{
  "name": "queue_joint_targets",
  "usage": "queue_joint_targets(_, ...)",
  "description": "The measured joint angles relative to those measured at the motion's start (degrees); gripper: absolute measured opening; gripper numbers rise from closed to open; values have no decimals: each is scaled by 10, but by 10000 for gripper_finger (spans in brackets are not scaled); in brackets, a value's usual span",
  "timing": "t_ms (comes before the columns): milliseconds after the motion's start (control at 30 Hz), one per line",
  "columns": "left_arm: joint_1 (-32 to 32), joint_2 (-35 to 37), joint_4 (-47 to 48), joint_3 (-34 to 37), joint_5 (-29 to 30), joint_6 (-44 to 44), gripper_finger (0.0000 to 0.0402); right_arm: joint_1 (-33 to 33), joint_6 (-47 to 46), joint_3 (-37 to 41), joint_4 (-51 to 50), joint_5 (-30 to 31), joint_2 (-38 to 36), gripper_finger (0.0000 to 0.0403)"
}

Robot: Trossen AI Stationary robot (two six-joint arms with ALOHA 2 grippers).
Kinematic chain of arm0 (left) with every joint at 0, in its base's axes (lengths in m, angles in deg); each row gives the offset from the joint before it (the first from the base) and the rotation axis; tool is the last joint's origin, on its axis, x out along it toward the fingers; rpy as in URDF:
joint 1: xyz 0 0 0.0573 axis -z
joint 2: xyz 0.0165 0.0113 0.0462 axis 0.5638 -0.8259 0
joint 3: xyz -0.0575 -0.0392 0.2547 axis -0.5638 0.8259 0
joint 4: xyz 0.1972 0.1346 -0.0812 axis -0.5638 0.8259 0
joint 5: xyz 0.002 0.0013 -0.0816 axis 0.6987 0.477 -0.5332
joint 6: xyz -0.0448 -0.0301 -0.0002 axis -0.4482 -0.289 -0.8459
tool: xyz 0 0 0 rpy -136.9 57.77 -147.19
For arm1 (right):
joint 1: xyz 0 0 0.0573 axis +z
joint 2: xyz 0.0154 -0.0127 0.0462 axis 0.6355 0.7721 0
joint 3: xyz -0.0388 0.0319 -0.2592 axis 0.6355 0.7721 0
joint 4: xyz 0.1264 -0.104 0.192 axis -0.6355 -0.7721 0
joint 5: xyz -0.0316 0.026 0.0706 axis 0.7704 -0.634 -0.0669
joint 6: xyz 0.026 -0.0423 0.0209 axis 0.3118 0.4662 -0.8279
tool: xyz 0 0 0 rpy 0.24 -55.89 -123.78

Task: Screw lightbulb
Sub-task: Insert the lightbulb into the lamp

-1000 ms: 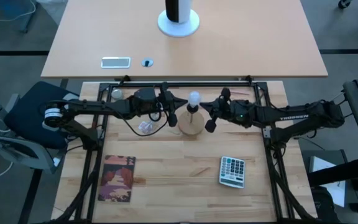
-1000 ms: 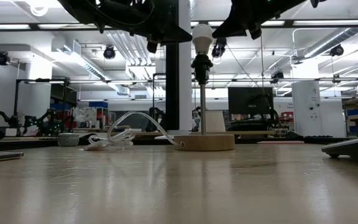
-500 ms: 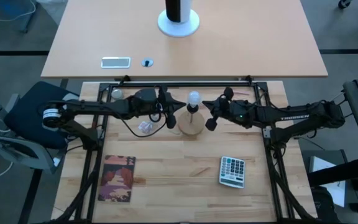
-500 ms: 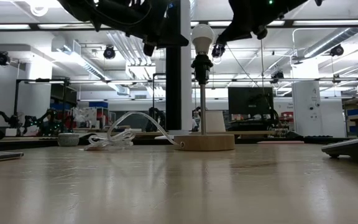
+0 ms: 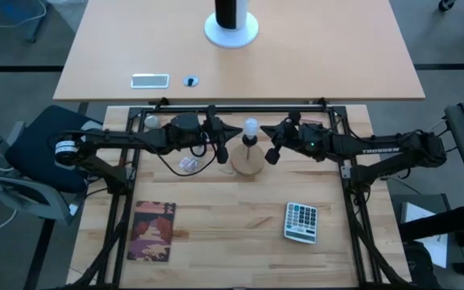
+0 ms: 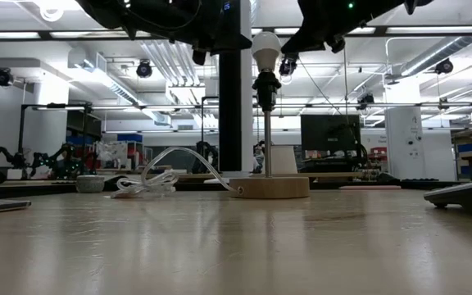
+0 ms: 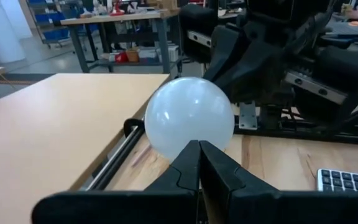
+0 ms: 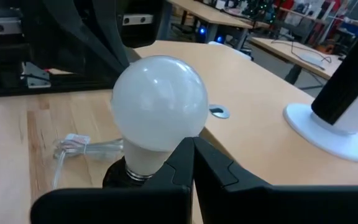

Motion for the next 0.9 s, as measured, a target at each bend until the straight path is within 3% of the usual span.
queue_joint_targets(667, 1, -1, 7, 0, 1, -1, 0, 32, -15, 0, -11, 1, -1, 0)
queue_joint_targets(900, 1, -2, 7, 0, 27, 2, 0, 36, -29, 0, -9, -7, -1, 0)
